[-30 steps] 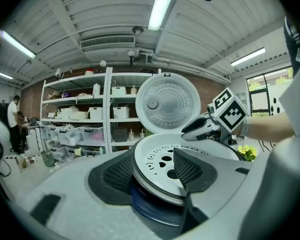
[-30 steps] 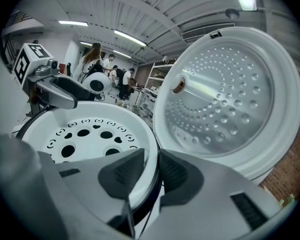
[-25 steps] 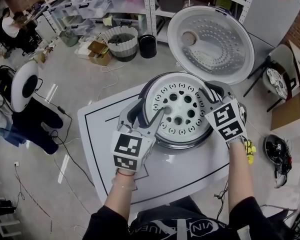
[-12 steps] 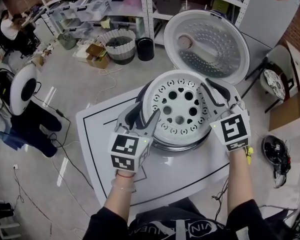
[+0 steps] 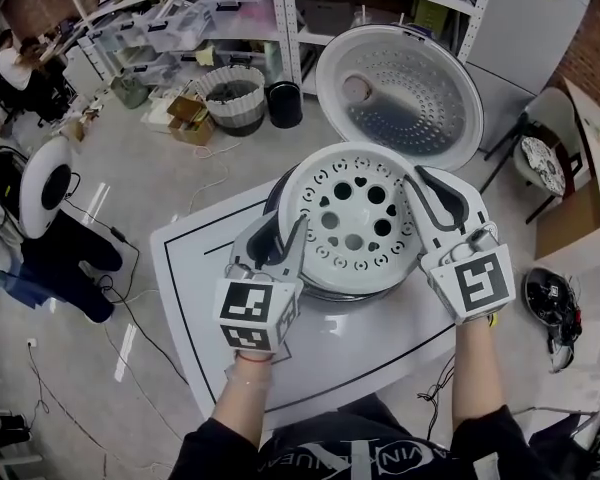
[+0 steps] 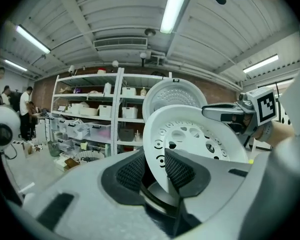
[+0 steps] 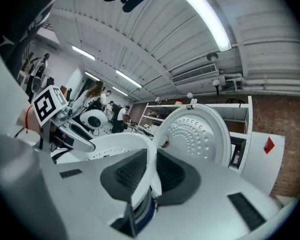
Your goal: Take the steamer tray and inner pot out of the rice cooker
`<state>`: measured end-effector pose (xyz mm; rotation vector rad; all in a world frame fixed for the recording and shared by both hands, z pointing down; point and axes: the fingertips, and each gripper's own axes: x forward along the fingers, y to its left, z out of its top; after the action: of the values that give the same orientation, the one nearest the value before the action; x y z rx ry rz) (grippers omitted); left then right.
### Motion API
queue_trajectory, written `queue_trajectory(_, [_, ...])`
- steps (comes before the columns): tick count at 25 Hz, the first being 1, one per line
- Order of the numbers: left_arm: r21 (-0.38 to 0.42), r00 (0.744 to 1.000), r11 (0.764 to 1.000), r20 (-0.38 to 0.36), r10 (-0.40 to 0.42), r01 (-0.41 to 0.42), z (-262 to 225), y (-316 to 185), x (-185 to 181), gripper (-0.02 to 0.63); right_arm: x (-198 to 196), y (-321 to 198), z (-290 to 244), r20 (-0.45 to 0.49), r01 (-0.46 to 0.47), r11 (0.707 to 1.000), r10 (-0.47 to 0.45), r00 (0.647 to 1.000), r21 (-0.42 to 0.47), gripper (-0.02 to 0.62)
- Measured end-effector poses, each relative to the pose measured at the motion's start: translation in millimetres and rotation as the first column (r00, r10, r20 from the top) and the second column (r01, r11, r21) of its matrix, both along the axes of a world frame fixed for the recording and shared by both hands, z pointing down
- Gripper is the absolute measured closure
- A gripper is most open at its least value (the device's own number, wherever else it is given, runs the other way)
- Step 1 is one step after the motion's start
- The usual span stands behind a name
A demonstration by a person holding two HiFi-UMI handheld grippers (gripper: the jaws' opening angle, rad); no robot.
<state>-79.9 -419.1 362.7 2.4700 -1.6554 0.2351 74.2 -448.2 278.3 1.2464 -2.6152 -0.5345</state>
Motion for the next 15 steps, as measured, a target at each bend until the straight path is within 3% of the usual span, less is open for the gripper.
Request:
queue_trajectory(4, [0.029,1.000,0.999,-0.021,-0.023,0.024,-11,1,1,0.503,13,4,2,0.115,-0.028,0.991,0.043,0.992,-0.129,0.540])
queue_trajectory(9, [0.081,0.999,0.996,-0.035,-0.020,0.023,-22,8,-2,0.516,21,15,9,0.221,-0.023,0.975,0.073,0.973,-0.221,0.547])
queue_trajectory(12, [0.109,0.996,0.994,-0.087,-0.022,0.032,-30,12,-4,0.535,22,19,8,0.250,-0.010,0.973,0.069,0.966,-0.232,0.551])
queue_trajectory(15, [0.117,0.996,0.993,-0.089,-0.023,0.033,-37,15,-4,0.537,22,23,0,0.263,-0.015,0.977,0.073,0.962,-0.215,0.552])
